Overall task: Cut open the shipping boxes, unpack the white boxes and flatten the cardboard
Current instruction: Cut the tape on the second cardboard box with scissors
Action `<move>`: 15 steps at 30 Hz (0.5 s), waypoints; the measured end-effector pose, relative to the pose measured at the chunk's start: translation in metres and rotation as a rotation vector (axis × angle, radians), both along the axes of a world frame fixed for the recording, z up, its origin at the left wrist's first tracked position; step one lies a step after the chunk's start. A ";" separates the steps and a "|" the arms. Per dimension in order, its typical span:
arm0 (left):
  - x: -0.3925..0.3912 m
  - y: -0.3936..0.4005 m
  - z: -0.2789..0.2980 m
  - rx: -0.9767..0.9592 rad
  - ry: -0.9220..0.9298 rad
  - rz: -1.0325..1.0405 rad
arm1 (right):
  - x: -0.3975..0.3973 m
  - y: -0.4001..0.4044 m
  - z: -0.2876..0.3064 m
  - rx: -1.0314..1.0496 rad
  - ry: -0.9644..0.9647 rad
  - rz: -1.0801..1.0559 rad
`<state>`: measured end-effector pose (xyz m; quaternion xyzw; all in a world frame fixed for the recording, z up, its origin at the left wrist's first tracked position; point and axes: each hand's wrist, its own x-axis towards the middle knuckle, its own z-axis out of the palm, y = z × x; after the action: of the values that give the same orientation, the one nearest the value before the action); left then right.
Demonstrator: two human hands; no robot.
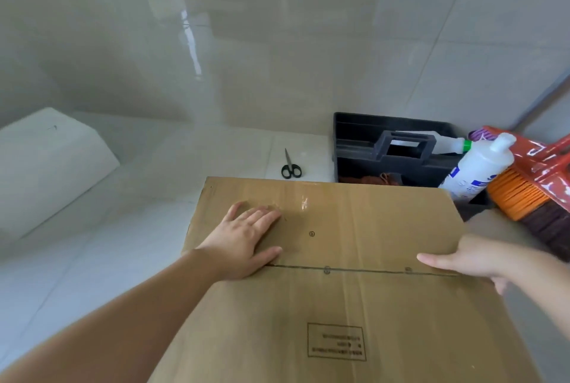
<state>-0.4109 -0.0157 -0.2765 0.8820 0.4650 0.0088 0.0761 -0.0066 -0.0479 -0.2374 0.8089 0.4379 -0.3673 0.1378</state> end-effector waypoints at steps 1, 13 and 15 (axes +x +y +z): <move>-0.016 -0.002 0.000 0.010 -0.016 0.039 | -0.017 0.005 0.000 0.003 0.002 0.028; -0.193 -0.025 -0.002 0.089 -0.072 0.344 | -0.200 0.068 0.004 -0.027 -0.112 0.385; -0.218 -0.027 -0.001 0.113 -0.064 0.399 | -0.233 0.085 0.004 -0.007 -0.147 0.452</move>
<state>-0.6291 -0.0429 -0.2775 0.7747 0.6264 0.0779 0.0380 -0.2391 0.0367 -0.2330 0.7145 0.5953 -0.2688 0.2509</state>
